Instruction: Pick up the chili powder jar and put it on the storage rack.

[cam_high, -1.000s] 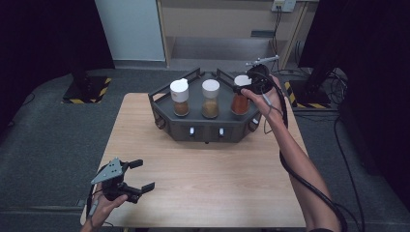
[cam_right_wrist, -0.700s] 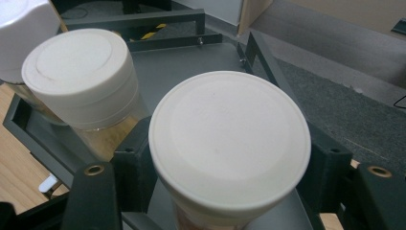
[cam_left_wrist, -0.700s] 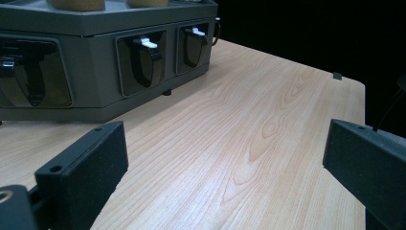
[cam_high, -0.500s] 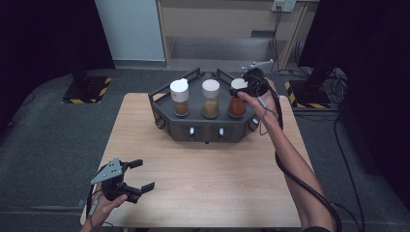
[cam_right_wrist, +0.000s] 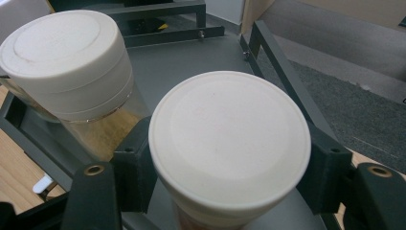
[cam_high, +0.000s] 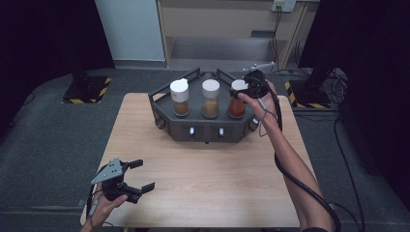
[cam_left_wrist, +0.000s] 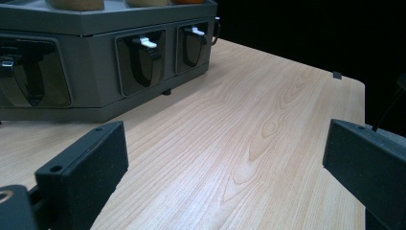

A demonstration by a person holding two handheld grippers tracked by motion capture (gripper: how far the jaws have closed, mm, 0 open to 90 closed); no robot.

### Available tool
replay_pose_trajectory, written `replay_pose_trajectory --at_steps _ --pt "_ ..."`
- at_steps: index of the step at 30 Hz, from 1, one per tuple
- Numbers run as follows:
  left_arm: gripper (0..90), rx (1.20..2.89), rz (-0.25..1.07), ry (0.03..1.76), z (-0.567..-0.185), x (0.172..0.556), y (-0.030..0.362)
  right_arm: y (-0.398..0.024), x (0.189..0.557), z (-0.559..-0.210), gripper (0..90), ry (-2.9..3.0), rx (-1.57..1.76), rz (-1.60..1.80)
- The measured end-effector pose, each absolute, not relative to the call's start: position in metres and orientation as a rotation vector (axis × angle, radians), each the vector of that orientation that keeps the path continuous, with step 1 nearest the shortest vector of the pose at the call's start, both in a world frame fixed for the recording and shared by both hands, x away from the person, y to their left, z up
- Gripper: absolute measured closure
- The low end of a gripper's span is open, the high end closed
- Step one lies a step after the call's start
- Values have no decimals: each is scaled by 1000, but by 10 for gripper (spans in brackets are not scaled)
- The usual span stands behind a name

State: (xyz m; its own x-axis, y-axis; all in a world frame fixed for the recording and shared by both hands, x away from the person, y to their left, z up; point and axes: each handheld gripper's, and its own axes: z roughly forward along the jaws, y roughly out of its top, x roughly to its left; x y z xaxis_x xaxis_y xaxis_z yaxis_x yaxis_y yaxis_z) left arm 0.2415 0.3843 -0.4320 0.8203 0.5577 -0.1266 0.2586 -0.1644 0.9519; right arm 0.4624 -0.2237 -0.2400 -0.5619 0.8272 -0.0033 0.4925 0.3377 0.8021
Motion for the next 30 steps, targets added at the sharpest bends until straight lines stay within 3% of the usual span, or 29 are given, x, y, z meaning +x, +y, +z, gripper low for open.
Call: replay_pose_trajectory --at_steps 7,13,30 --pt "8 1757 296 630 -432 242 384 -227 460 -243 327 2192 1154 1115" --pt "8 1757 298 629 -432 241 384 -235 457 -240 147 2176 1145 1172" --pt "7 1763 296 627 -431 242 383 -254 417 -195 120 2172 968 1265"
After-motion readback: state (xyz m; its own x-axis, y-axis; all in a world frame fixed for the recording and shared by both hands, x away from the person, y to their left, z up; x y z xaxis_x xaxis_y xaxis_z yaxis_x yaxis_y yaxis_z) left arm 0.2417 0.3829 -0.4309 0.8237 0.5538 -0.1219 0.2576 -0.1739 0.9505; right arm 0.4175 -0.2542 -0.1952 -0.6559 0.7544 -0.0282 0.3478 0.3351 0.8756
